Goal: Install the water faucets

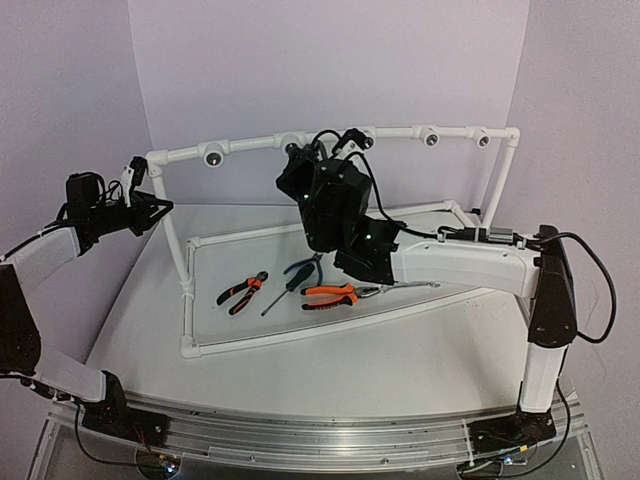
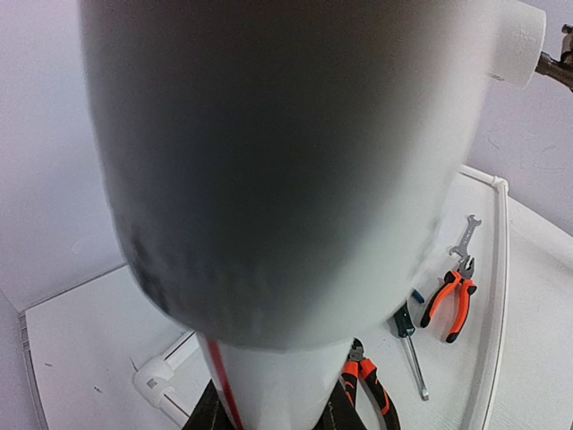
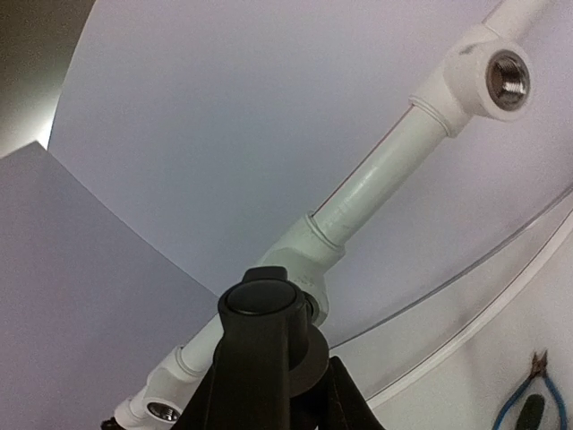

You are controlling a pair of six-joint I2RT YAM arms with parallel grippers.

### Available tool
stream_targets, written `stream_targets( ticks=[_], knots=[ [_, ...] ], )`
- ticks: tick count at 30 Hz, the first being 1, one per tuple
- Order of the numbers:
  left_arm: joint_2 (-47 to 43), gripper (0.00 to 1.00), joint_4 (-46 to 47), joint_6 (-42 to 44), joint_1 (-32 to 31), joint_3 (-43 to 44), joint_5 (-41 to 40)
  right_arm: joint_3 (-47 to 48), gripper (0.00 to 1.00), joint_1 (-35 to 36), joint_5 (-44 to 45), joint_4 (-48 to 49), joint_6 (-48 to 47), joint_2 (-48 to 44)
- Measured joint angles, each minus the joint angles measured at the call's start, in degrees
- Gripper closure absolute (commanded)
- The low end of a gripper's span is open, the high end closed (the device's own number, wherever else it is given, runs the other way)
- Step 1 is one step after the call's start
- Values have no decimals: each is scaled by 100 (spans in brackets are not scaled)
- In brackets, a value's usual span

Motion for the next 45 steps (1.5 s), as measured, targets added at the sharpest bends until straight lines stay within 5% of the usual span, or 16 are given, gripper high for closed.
stream_targets(
  ticks=[3,6,11,16,20,27,35,45],
  knots=[
    [0,100,4,3,-2,0,2,-97,100,17,71,120,968,1],
    [0,100,4,5,-2,0,2,-160,89,17,108,221,1612,1],
    [0,100,7,6,-2,0,3,-200,48,17,113,268,2079,-4],
    [0,100,9,38,-24,0,0,-498,21,60,-173,285,1910,-23],
    [0,100,11,43,-38,0,-3,-905,9,140,-391,430,1589,-238],
    [9,100,22,36,-39,0,0,-2050,8,531,-752,611,629,-1276],
    [11,100,22,36,-39,2,0,-2681,9,1064,-841,-942,-2164,-2337],
    [11,100,20,40,-39,2,2,-2382,8,1363,20,-1893,-8695,-2442]
  ],
)
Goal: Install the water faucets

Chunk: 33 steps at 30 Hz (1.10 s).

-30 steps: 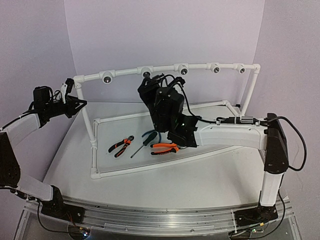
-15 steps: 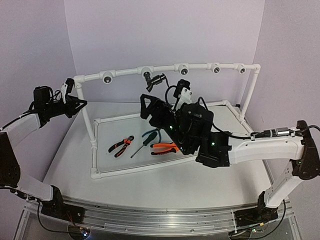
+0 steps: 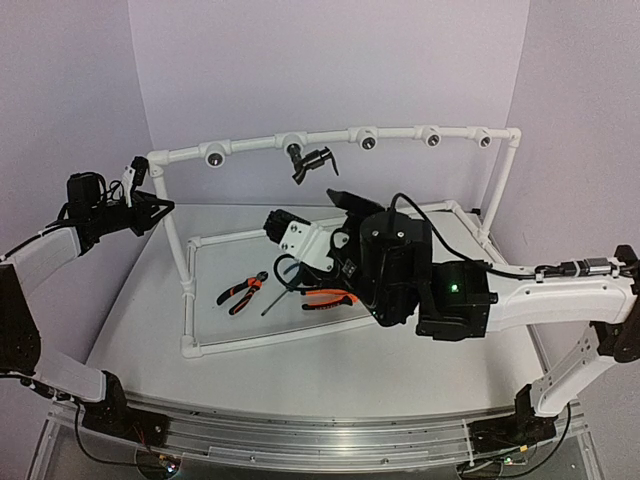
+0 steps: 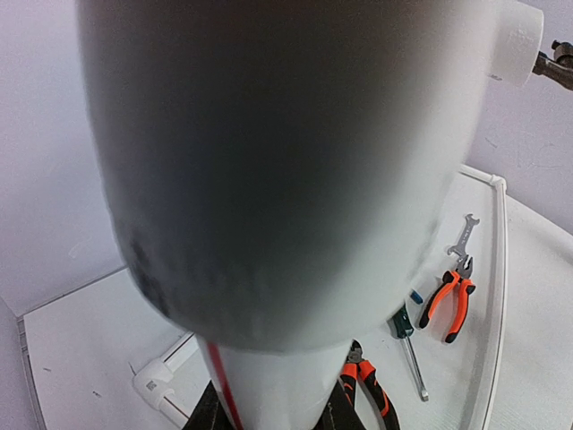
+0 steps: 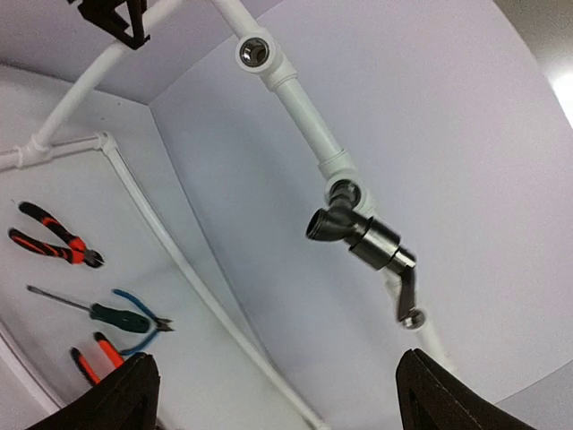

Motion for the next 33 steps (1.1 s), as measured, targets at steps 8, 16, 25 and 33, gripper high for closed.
stream_targets(
  ticks=[8,16,25,33],
  knots=[
    [0,100,0,4,0,0,0,1289,12,-208,-78,-115,-3473,649],
    [0,100,0,4,0,0,2,2615,15,-892,-430,-1225,-4599,1528],
    [0,100,0,4,0,0,2,3247,40,-1281,-674,-1798,-4997,2066],
    [0,100,0,4,0,2,2,3432,56,-1406,-795,-1823,-5085,2191]
  ],
)
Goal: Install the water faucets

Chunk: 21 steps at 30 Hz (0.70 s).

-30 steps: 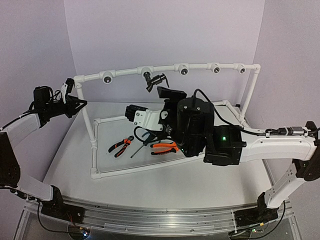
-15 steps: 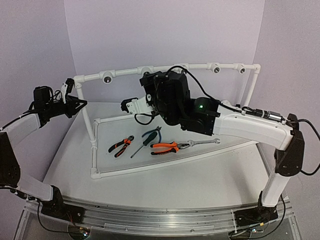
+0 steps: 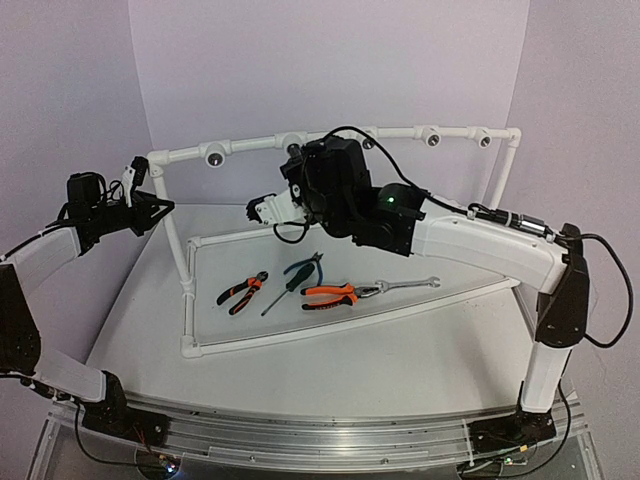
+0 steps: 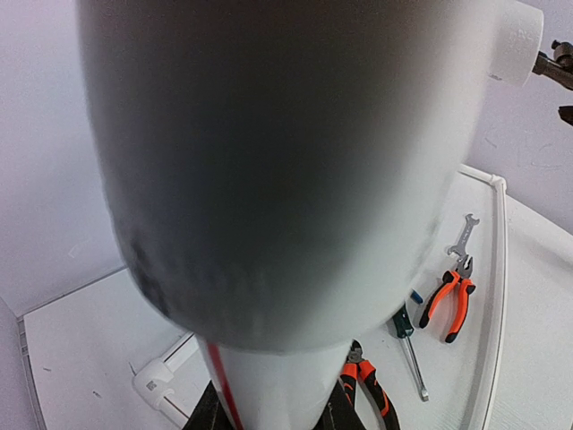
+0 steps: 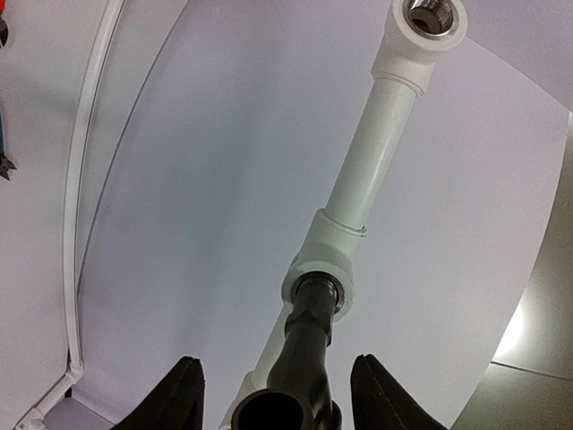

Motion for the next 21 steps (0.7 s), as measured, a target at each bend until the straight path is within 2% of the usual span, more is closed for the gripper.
stream_targets(
  ticks=[9,17,21],
  knots=[
    [24,100,-51,-20,-11,59,-20,65,99,-54,-71,306,2,82],
    [26,100,-96,-24,-13,84,-57,-300,100,33,248,1220,551,130],
    [26,100,-98,-26,-13,84,-57,-393,100,104,457,1572,1764,171]
  ],
)
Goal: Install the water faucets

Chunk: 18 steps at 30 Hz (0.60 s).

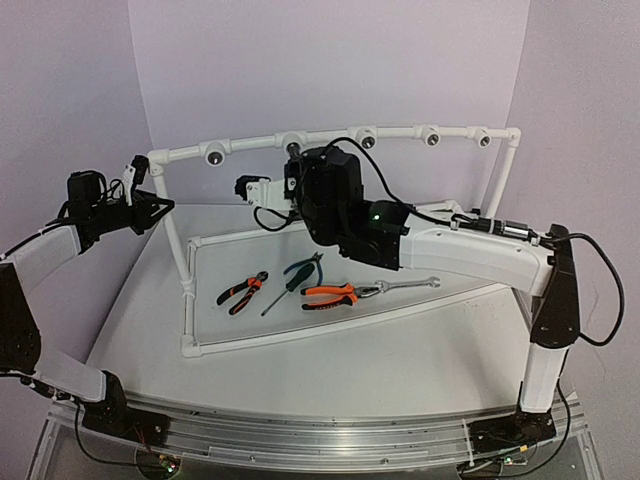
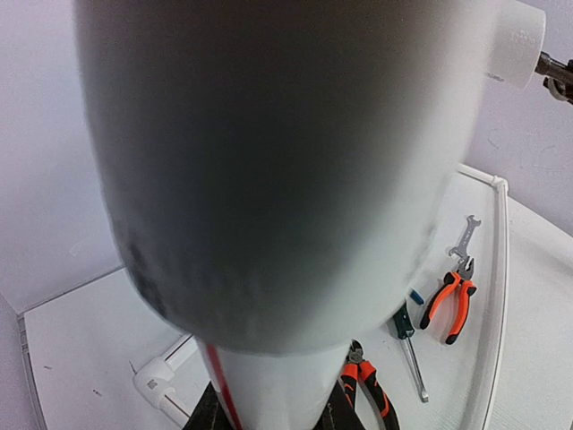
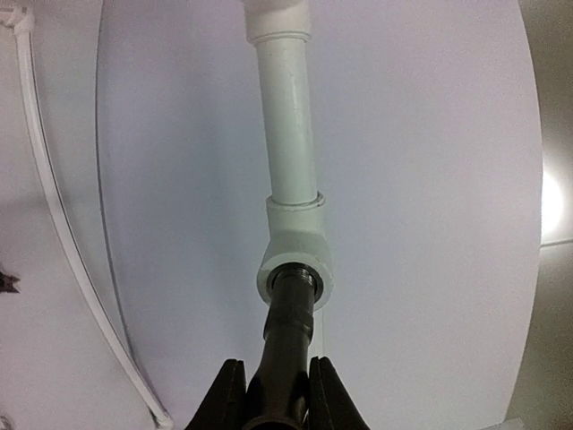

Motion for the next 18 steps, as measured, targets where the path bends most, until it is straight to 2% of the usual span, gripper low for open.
stream_targets(
  ticks=[4,10,18],
  knots=[
    [0,100,-2,24,-8,0,4,-140,100,19,86,282,2074,-6],
    [0,100,-30,43,-9,0,0,-449,100,17,88,819,5712,-41],
    [0,100,-29,30,-9,0,-18,-529,100,1,73,1066,10196,-42]
  ],
)
